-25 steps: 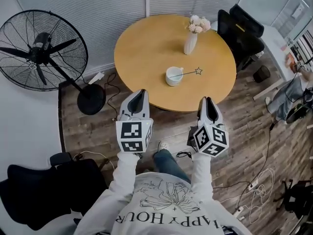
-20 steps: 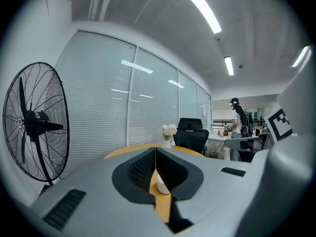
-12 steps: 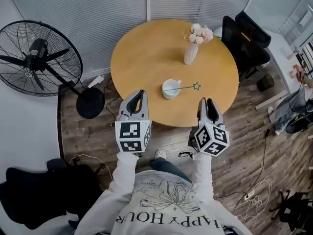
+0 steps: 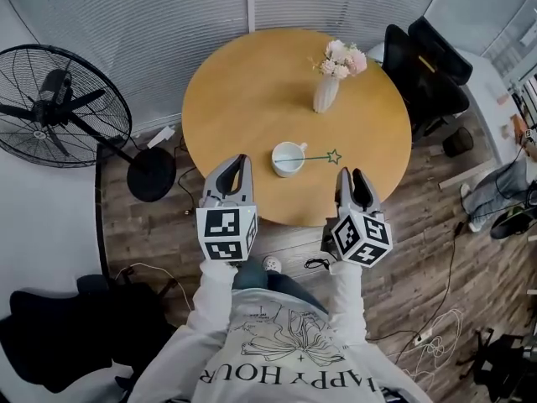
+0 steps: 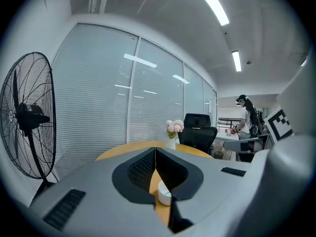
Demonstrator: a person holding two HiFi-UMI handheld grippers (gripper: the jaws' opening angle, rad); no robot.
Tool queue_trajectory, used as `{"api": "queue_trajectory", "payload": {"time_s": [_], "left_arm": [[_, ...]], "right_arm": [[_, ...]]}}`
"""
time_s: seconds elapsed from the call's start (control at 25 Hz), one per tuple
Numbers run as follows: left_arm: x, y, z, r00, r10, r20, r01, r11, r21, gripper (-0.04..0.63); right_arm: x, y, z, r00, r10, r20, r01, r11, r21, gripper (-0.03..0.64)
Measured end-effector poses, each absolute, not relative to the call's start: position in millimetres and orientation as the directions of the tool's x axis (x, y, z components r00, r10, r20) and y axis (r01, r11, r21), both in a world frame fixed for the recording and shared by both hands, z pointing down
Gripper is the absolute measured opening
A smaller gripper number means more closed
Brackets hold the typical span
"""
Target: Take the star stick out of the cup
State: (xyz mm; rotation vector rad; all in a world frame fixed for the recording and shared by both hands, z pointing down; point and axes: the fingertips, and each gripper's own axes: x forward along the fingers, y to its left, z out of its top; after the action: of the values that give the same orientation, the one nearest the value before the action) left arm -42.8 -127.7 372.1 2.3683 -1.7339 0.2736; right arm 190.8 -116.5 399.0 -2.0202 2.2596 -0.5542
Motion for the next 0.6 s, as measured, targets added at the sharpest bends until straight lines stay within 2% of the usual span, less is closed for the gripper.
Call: {"api": "queue_trajectory", "payload": {"time_s": [0.6], "left_arm": [[-39,-175,401,0.305,-0.898,0.318,-0.951,-0.304,0.053,0.008]], "right_arm": [[203,-156,438,-0.130,-0.953,0.272,-0.939,0.030,-0.342,0.157]]}}
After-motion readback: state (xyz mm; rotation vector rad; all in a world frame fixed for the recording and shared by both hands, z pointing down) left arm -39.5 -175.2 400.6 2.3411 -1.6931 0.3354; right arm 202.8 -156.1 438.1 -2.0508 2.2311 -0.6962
